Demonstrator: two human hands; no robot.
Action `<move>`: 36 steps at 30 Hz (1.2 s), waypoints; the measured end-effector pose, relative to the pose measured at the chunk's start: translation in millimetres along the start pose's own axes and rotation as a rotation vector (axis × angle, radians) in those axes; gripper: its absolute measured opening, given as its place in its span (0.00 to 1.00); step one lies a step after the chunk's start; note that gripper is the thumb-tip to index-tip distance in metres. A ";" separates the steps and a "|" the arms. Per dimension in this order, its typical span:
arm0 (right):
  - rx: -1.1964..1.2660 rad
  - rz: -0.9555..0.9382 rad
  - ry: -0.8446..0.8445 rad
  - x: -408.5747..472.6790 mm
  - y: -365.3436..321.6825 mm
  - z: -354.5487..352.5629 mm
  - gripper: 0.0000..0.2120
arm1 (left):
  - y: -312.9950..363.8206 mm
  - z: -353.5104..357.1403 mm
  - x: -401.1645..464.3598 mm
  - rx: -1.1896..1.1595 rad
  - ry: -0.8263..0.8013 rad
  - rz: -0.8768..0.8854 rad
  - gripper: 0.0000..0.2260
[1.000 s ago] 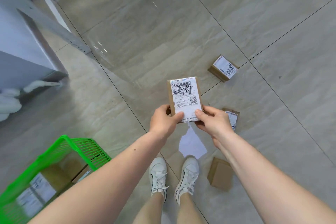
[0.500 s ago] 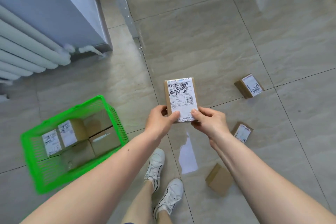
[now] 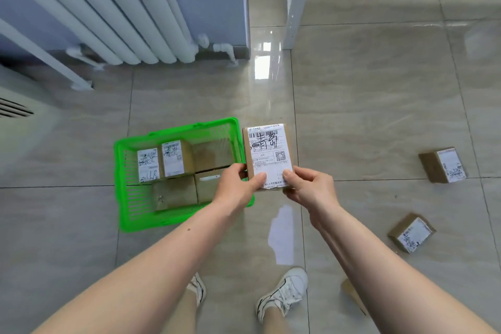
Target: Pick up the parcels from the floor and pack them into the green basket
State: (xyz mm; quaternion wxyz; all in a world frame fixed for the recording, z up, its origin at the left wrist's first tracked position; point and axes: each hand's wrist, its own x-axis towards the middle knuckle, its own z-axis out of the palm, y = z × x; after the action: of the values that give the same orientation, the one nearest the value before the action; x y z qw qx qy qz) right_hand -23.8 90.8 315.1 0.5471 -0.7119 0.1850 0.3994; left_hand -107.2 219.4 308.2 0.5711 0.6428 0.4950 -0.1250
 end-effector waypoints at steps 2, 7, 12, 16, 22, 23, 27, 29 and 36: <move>-0.001 0.009 -0.024 -0.9 4.8 37.8 0.05 | -11.4 -34.6 6.4 0.018 0.018 -0.002 0.14; 0.024 0.057 -0.041 1.6 31.5 126.0 0.09 | -48.6 -110.6 27.6 0.151 0.016 0.023 0.19; -0.005 0.056 0.010 28.5 61.7 183.5 0.07 | -82.0 -151.1 63.5 0.104 -0.012 0.006 0.20; -0.069 0.052 0.009 58.7 82.7 208.0 0.02 | -111.8 -157.4 93.6 0.012 -0.003 -0.013 0.35; -0.101 0.078 0.010 106.0 121.0 233.8 0.04 | -160.7 -154.8 148.1 0.148 0.041 0.010 0.36; -0.111 0.081 0.016 116.9 126.5 237.8 0.04 | -167.6 -152.6 159.5 0.171 0.050 0.014 0.36; -0.199 0.048 0.026 163.7 147.8 260.1 0.02 | -191.6 -145.5 208.6 0.286 0.115 0.011 0.36; -0.236 0.038 0.039 188.1 161.2 270.4 0.16 | -202.7 -143.5 230.7 0.330 0.157 -0.007 0.35; -0.231 0.077 0.034 247.6 198.0 289.3 0.12 | -228.7 -137.3 274.6 0.517 0.248 0.006 0.34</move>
State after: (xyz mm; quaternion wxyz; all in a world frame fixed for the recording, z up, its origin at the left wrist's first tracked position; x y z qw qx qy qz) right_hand -116.9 336.0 -24.6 0.4426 -0.7693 0.1742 0.4265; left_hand -209.5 440.3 12.7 0.3239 0.7788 0.5109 -0.1658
